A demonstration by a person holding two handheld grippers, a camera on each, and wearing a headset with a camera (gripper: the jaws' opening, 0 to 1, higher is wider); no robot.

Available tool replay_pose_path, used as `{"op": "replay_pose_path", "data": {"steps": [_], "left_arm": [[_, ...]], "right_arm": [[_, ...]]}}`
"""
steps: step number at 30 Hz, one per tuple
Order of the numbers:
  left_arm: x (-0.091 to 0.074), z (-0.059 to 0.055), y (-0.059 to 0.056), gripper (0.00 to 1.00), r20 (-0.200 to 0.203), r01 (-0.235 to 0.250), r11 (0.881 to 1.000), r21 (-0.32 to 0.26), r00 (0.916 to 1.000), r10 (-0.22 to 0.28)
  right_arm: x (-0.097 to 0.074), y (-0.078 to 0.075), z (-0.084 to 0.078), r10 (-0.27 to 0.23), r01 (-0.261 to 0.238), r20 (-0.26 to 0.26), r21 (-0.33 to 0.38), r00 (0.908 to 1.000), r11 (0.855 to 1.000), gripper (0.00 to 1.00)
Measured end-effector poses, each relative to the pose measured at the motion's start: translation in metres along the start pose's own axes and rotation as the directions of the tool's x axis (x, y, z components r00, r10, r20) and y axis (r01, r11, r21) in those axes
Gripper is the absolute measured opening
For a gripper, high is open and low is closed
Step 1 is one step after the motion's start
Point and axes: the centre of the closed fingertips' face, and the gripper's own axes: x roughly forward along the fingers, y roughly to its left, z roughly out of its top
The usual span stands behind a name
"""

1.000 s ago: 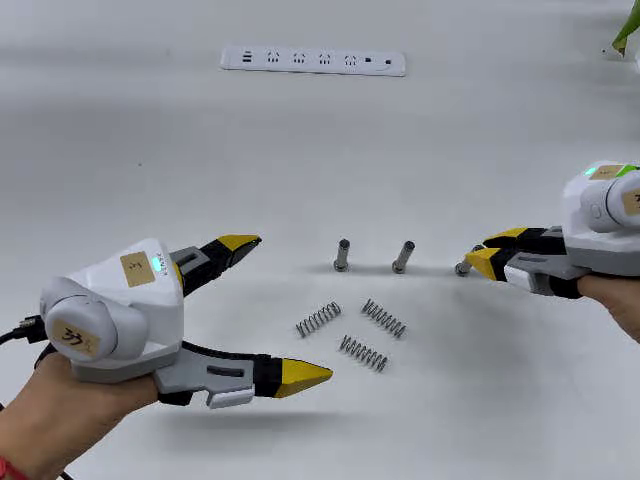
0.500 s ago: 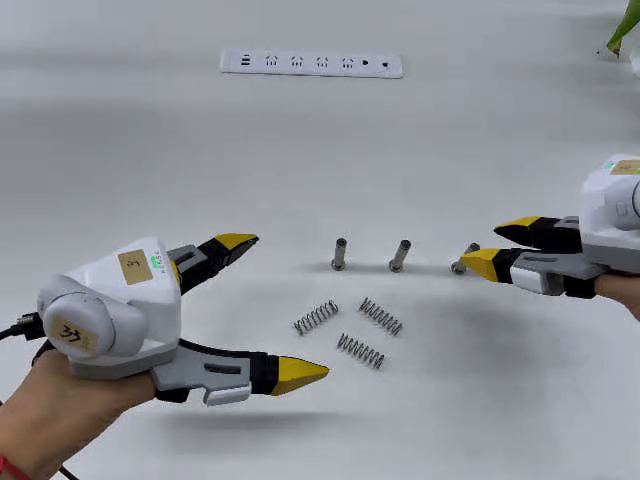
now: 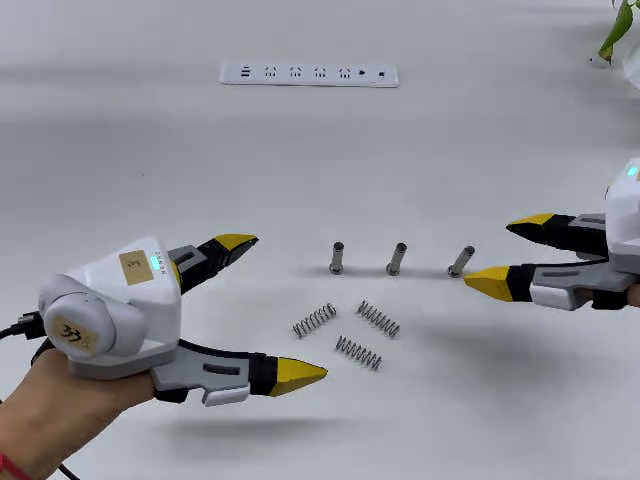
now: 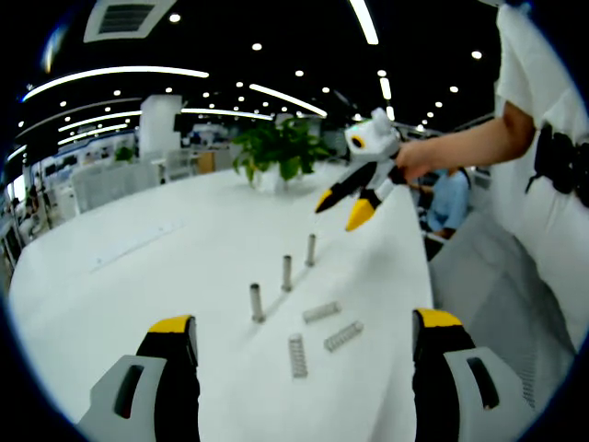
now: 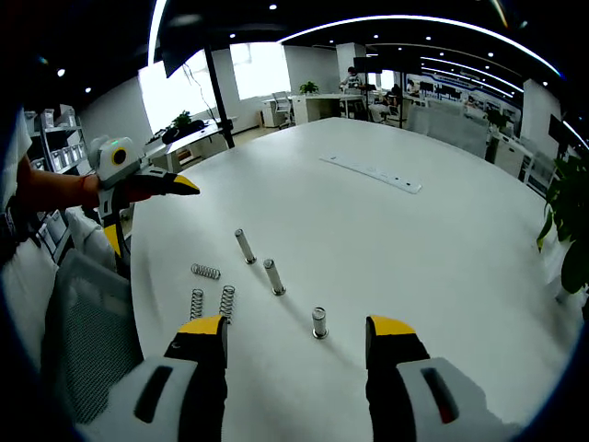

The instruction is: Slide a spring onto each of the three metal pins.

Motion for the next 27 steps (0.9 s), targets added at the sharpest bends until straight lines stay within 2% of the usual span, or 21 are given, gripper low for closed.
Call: {"op": "replay_pose_path", "data": {"steps": [8, 17, 23, 27], "left_arm": [[-0.002, 0.002, -0.006, 0.98, -0.016, 0.004, 1.0, 0.012, 0.9999, -0.004], [-0.002, 0.001, -0.006, 0.97, -0.035, -0.003, 1.0, 0.027, 0.9994, 0.004], [-0.002, -0.006, -0.008, 0.95, -0.084, 0.001, 0.998, 0.064, 0.9964, 0.004], [-0.001, -0.011, -0.006, 0.93, -0.106, -0.003, 0.998, 0.061, 0.9943, 0.01]], "right_arm": [[-0.016, 0.013, -0.007, 0.069, -0.067, 0.03, -0.061, 0.9972, 0.996, 0.77], [-0.027, 0.021, -0.016, 0.109, -0.103, 0.057, -0.095, 0.9924, 0.99, 0.87], [-0.035, 0.025, -0.023, 0.128, -0.119, 0.068, -0.119, 0.9895, 0.986, 0.92], [-0.04, 0.027, -0.027, 0.134, -0.124, 0.074, -0.129, 0.9881, 0.984, 0.93]]}}
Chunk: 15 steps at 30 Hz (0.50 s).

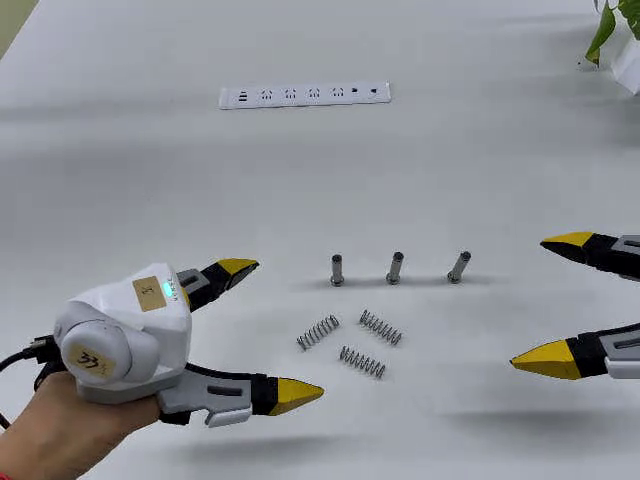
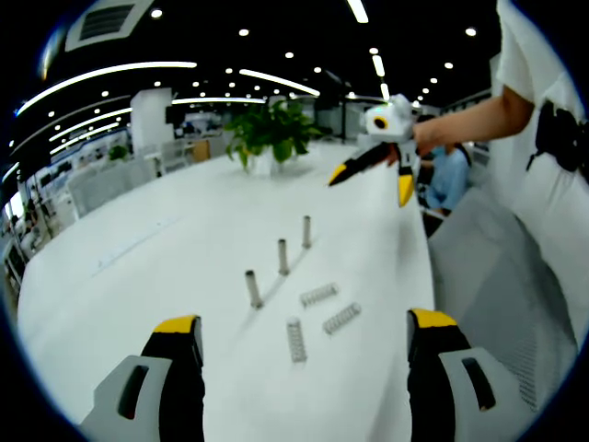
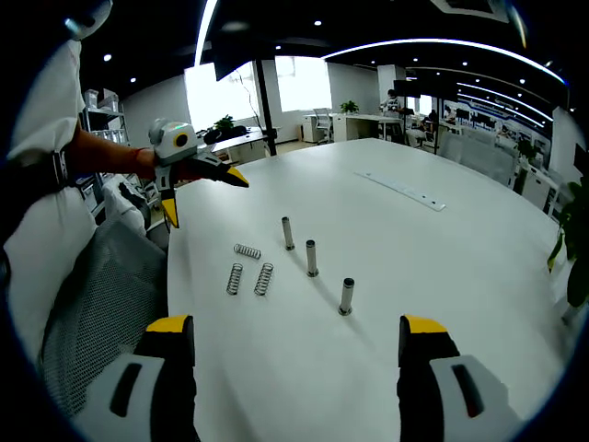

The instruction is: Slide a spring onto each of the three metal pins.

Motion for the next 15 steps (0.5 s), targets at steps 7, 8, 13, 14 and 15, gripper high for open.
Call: {"op": "replay_pose_path", "data": {"steps": [7, 8, 13, 14, 15], "left_arm": [[0.002, -0.011, 0.001, 0.82, -0.066, -0.01, 1.0, 0.008, 0.9978, 0.01], [0.002, -0.015, 0.002, 0.8, -0.083, -0.013, 1.0, 0.006, 0.9964, 0.014], [0.005, -0.025, 0.001, 0.71, -0.141, -0.011, 1.0, -0.012, 0.99, 0.009], [0.005, -0.025, 0.001, 0.69, -0.145, -0.01, 1.0, -0.014, 0.9895, 0.008], [0.007, -0.027, 0.001, 0.67, -0.151, -0.009, 1.0, -0.012, 0.9885, 0.007]], "right_arm": [[-0.003, 0.007, -0.01, 0.017, -0.017, -0.005, -0.015, 0.9998, 1.0, 0.95], [-0.003, 0.008, -0.013, 0.018, -0.018, -0.008, -0.017, 0.9998, 1.0, 0.95], [-0.002, 0.012, -0.018, 0.025, -0.025, -0.011, -0.034, 0.9996, 0.999, 0.97], [-0.002, 0.012, -0.018, 0.026, -0.026, -0.011, -0.036, 0.9996, 0.999, 0.98], [-0.001, 0.013, -0.019, 0.027, -0.027, -0.012, -0.04, 0.9996, 0.999, 0.98]]}}
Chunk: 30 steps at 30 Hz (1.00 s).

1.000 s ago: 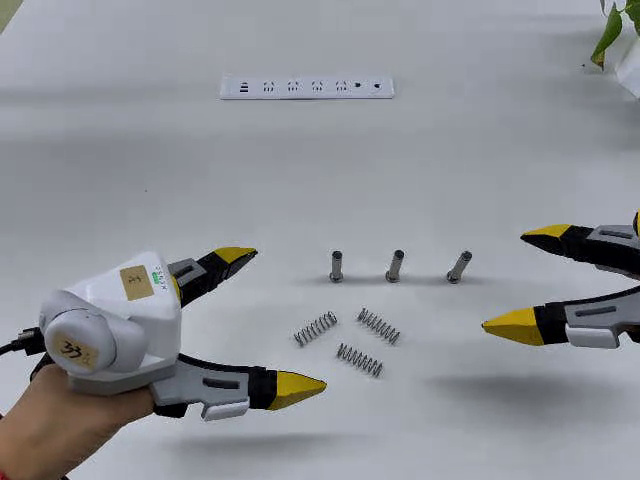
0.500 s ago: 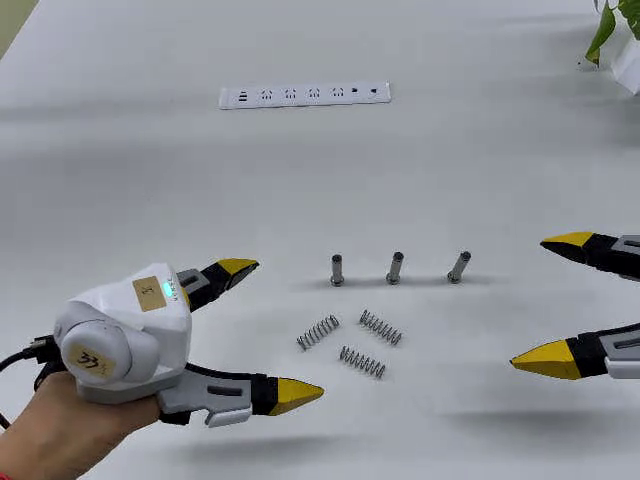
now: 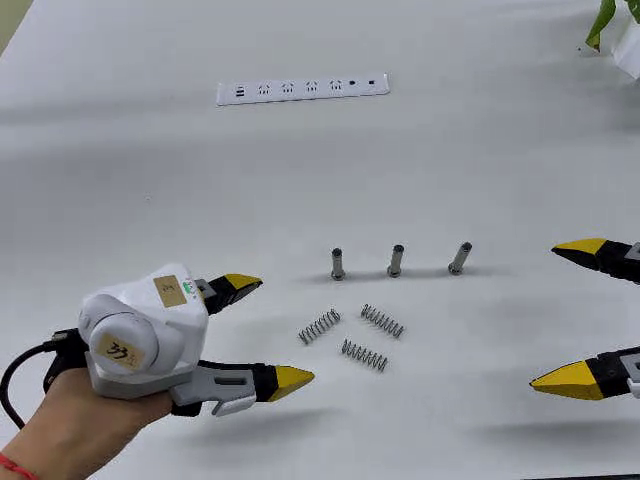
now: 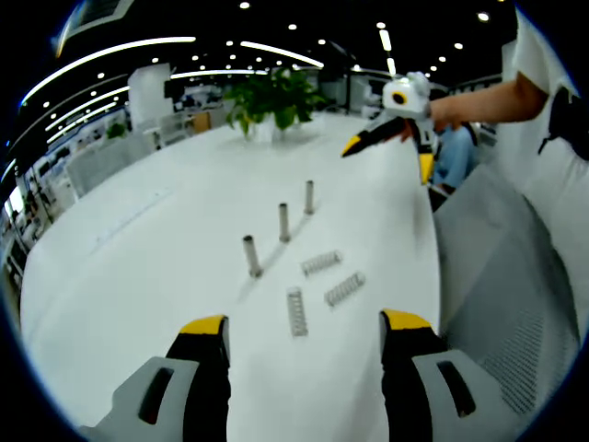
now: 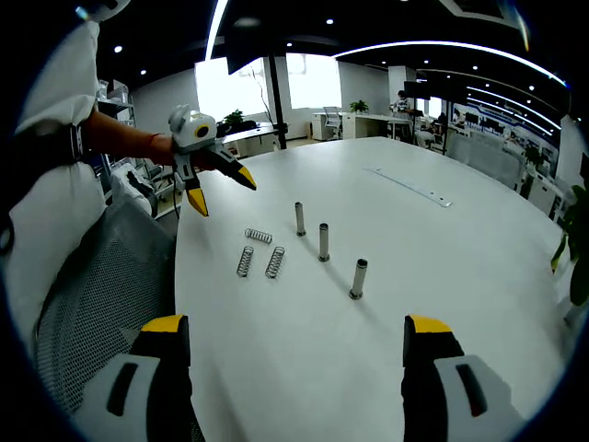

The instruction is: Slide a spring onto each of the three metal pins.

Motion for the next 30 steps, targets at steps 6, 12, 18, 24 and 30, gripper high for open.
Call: {"op": "replay_pose_path", "data": {"steps": [6, 12, 18, 24, 30], "left_arm": [[0.012, -0.012, 0.001, 0.56, -0.09, 0.008, 1.0, -0.01, 0.9959, -0.008], [0.023, -0.022, 0.006, 0.43, -0.17, -0.006, 1.0, -0.024, 0.9855, 0.002], [0.036, -0.03, 0.005, 0.39, -0.222, 0.003, 0.998, -0.065, 0.9749, -0.017], [0.045, -0.033, 0.005, 0.3, -0.257, 0.008, 0.997, -0.071, 0.9661, -0.026], [0.05, -0.038, 0.004, 0.25, -0.29, 0.016, 0.998, -0.061, 0.9565, -0.033]], "right_arm": [[0.001, -0.001, -0.003, -0.002, 0.002, 0.002, 0.009, 1.0, 1.0, 0.97], [0.0, -0.002, -0.006, -0.007, 0.007, 0.0, 0.016, 1.0, 1.0, 0.96], [-0.001, -0.001, -0.01, -0.008, 0.008, -0.008, 0.02, 0.9999, 1.0, 0.96], [-0.002, -0.002, -0.011, -0.012, 0.012, -0.008, 0.026, 0.9999, 1.0, 0.95], [-0.002, -0.003, -0.012, -0.014, 0.014, -0.006, 0.032, 0.9999, 0.999, 0.95]]}}
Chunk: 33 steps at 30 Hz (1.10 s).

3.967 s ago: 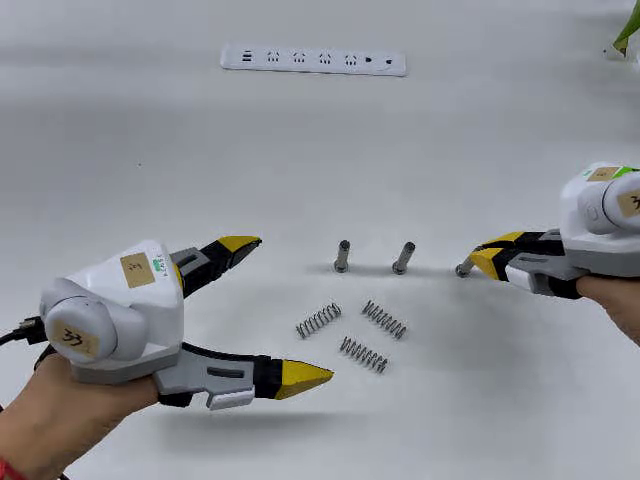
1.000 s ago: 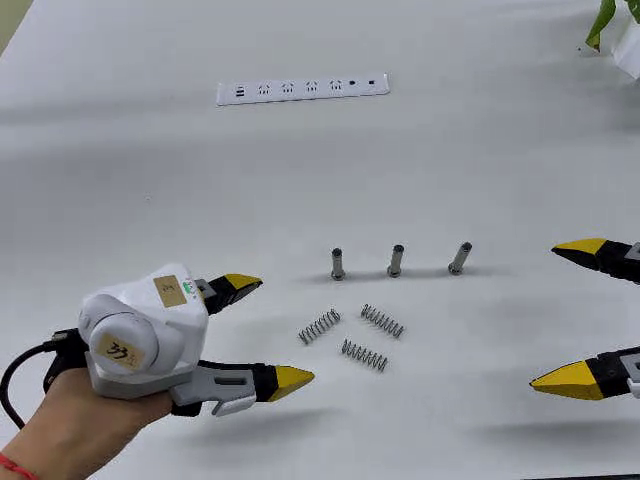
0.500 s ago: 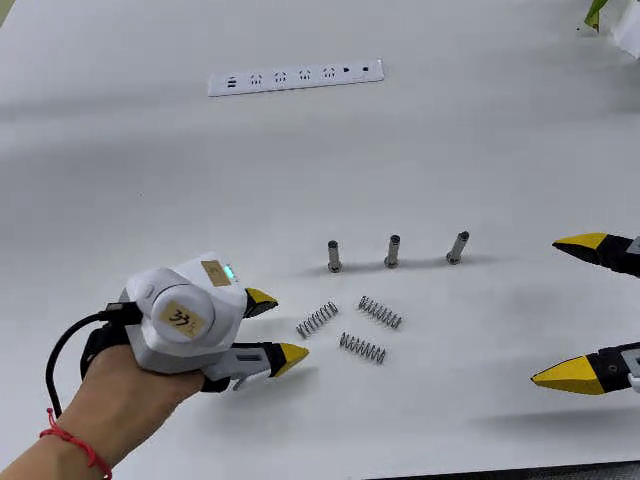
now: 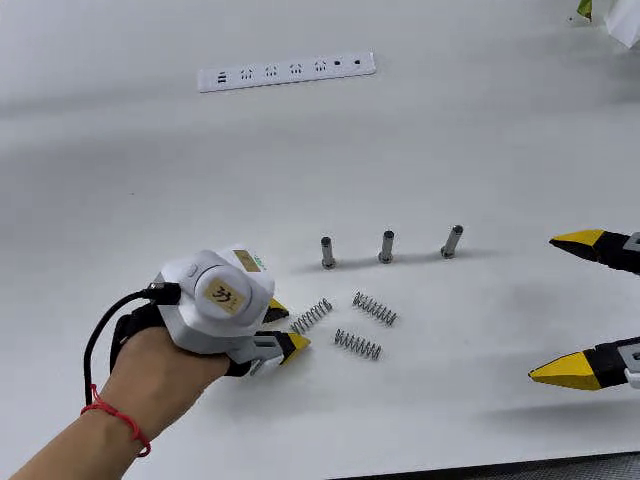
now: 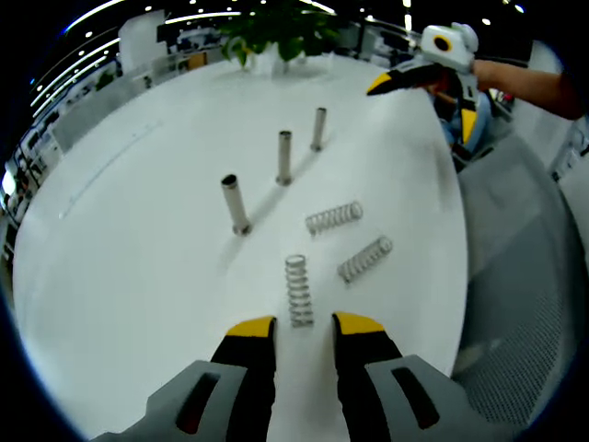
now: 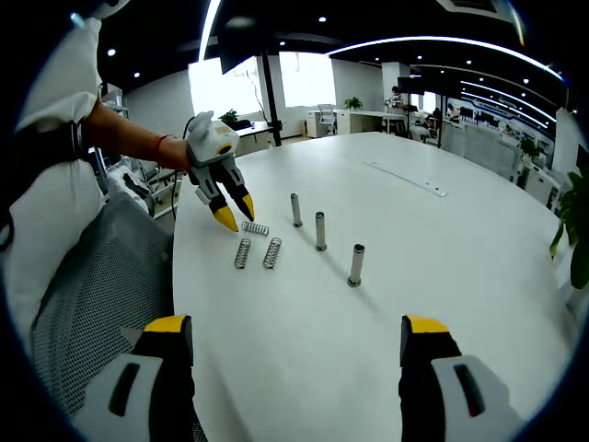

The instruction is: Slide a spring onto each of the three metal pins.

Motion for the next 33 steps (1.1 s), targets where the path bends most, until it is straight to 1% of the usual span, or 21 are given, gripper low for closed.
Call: {"op": "replay_pose_path", "data": {"steps": [6, 7, 11, 12, 13, 14, 17, 22, 25, 29, 33], "left_arm": [[0.0041, -0.0037, -0.0001, 0.23, -0.027, -0.001, 1.0, 0.014, 0.9996, 0.002], [0.0046, -0.0027, 0.0007, 0.22, -0.024, -0.003, 1.0, 0.02, 0.9997, 0.003], [0.0055, -0.0029, 0.0036, 0.19, -0.036, -0.014, 1.0, 0.025, 0.9992, 0.015], [0.0058, -0.0029, 0.0036, 0.18, -0.044, -0.02, 0.999, 0.041, 0.9988, 0.022], [0.0057, -0.0036, 0.0048, 0.17, -0.058, -0.029, 0.996, 0.079, 0.9977, 0.034], [0.0064, -0.0035, 0.0053, 0.17, -0.066, -0.038, 0.994, 0.102, 0.9968, 0.045], [0.007, -0.0024, 0.0053, 0.15, -0.065, -0.036, 0.996, 0.082, 0.997, 0.042], [0.0076, -0.0029, 0.0075, 0.12, -0.082, -0.051, 0.993, 0.11, 0.9948, 0.06], [0.0072, -0.0025, 0.0071, 0.12, -0.089, -0.05, 0.993, 0.107, 0.9943, 0.06], [0.0073, -0.0027, 0.0061, 0.11, -0.085, -0.05, 0.993, 0.103, 0.9947, 0.059], [0.0069, -0.003, 0.0044, 0.11, -0.084, -0.039, 0.995, 0.095, 0.9953, 0.047]], "right_arm": [[0.0006, -0.0005, -0.0014, -0.003, 0.003, 0.001, 0.007, 1.0, 1.0, 0.94], [0.0006, -0.0005, -0.0016, -0.004, 0.004, 0.001, 0.007, 1.0, 1.0, 0.94], [0.0006, -0.0009, -0.0024, -0.005, 0.005, -0.001, 0.009, 1.0, 1.0, 0.94], [0.0006, -0.0009, -0.0025, -0.005, 0.005, -0.001, 0.009, 1.0, 1.0, 0.94], [0.0007, -0.001, -0.0023, -0.006, 0.006, 0.001, 0.01, 1.0, 1.0, 0.94], [0.0006, -0.0013, -0.002, -0.007, 0.007, 0.002, 0.011, 1.0, 1.0, 0.94], [0.0006, -0.002, -0.0012, -0.009, 0.009, 0.004, 0.012, 0.9999, 1.0, 0.94], [0.0006, -0.0014, -0.002, -0.007, 0.007, 0.001, 0.011, 1.0, 1.0, 0.94], [0.0001, -0.0014, -0.002, -0.007, 0.007, 0.001, 0.011, 1.0, 1.0, 0.94], [-0.0008, -0.0014, -0.0031, -0.01, 0.01, -0.003, 0.013, 0.9999, 1.0, 0.94], [-0.0006, -0.0012, -0.0022, -0.012, 0.012, -0.001, 0.013, 0.9999, 1.0, 0.94]]}}
